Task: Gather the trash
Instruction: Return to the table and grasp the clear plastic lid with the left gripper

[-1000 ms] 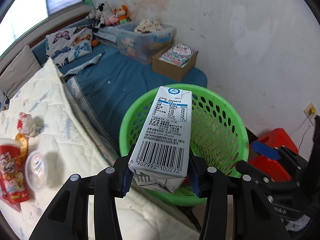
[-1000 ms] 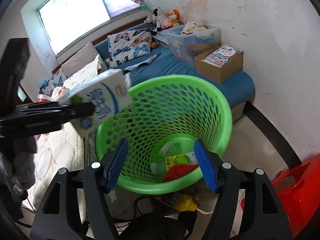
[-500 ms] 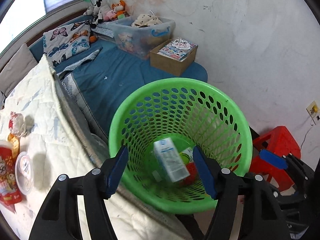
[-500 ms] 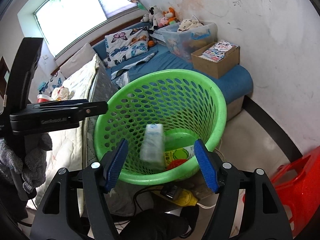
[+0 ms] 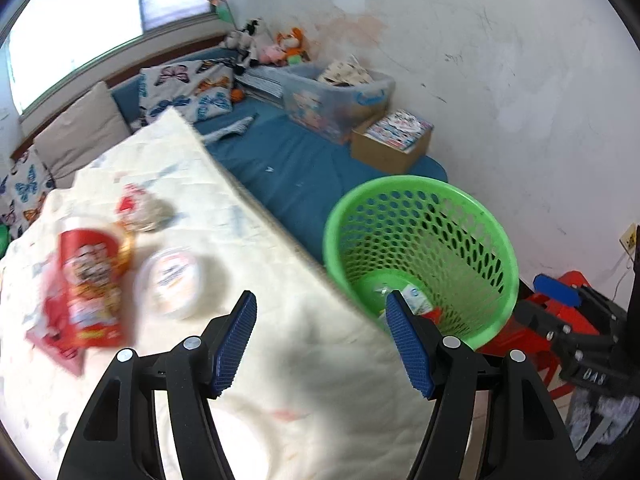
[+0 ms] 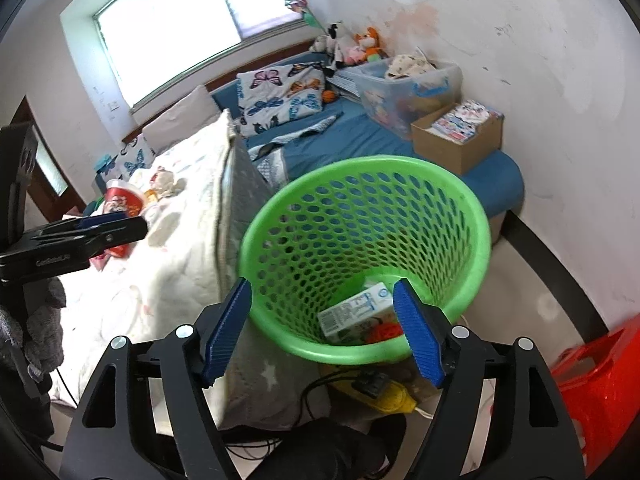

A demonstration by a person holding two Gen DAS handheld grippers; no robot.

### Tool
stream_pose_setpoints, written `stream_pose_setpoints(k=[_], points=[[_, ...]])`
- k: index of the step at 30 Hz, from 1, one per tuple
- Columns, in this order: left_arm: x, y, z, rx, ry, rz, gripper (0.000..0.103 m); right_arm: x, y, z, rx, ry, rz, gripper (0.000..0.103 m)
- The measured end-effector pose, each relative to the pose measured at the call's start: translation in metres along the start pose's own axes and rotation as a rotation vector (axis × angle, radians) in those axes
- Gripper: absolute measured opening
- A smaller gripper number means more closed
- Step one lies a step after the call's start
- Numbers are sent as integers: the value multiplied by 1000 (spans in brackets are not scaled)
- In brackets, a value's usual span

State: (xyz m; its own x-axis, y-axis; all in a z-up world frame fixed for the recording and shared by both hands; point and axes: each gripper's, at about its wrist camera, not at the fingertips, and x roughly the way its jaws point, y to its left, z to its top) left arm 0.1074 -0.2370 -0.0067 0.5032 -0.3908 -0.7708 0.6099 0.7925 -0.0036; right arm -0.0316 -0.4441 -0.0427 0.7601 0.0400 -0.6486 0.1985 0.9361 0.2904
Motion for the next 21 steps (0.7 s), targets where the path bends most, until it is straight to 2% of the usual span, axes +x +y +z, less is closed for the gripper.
stream_pose_setpoints(k=[10, 12, 15, 17, 21], points=[[-47, 67, -46, -112, -26, 51, 67, 2, 46, 3, -77, -1, 60, 78], [-50, 74, -56, -120, -17, 53, 73, 4, 54, 3, -92, 2, 67, 78], [-53, 81, -74, -118, -5, 47, 75, 7, 63, 3, -104, 8, 77, 78], [-52, 82, -82, -115, 6, 35, 85, 8, 66, 1, -109, 13, 79, 78], [-47, 82, -95, -97, 27, 20, 91, 12, 74, 0, -116, 22, 87, 78]])
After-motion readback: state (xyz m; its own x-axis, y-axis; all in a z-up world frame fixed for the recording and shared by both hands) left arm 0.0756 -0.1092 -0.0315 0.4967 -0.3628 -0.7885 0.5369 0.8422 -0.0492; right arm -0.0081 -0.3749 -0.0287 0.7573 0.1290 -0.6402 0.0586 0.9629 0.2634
